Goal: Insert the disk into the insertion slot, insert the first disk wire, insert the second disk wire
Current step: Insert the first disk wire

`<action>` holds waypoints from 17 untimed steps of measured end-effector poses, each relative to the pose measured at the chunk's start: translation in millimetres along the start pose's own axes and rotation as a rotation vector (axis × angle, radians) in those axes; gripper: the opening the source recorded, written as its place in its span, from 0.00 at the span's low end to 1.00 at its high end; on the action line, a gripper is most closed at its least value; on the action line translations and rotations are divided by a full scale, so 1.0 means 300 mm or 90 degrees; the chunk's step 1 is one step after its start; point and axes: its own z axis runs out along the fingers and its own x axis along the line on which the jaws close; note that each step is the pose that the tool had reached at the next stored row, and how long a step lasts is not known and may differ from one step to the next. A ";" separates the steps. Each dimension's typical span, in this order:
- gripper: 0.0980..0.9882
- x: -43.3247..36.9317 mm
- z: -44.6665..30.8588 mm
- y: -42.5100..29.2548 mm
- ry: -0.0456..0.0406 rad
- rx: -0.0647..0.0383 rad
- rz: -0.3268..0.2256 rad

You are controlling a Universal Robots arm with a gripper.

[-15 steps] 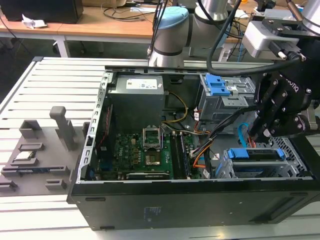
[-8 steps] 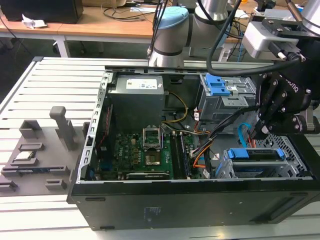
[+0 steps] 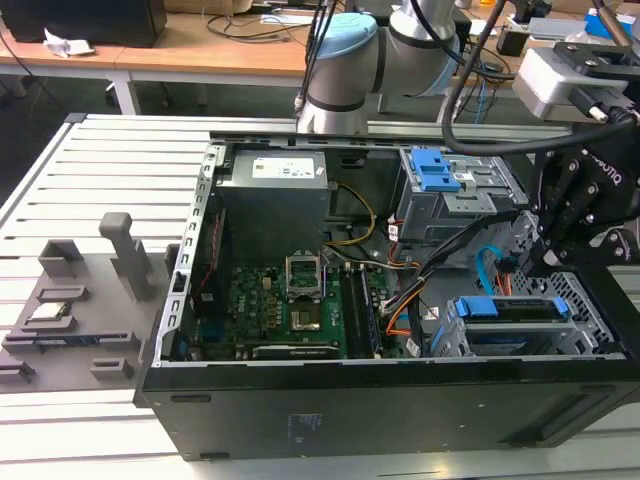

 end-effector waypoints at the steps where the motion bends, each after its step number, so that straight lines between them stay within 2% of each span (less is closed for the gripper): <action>1: 0.01 -0.012 0.002 -0.022 0.0001 0.000 0.000; 4: 0.01 -0.051 0.023 -0.052 0.0041 0.000 0.000; 9: 0.01 -0.108 0.043 -0.079 0.0096 0.000 0.000; 12: 0.01 -0.146 0.057 -0.086 0.0134 0.000 0.001; 14: 0.01 -0.159 0.072 -0.086 0.0139 0.000 0.001; 17: 0.01 -0.159 0.073 -0.086 0.0145 0.000 0.001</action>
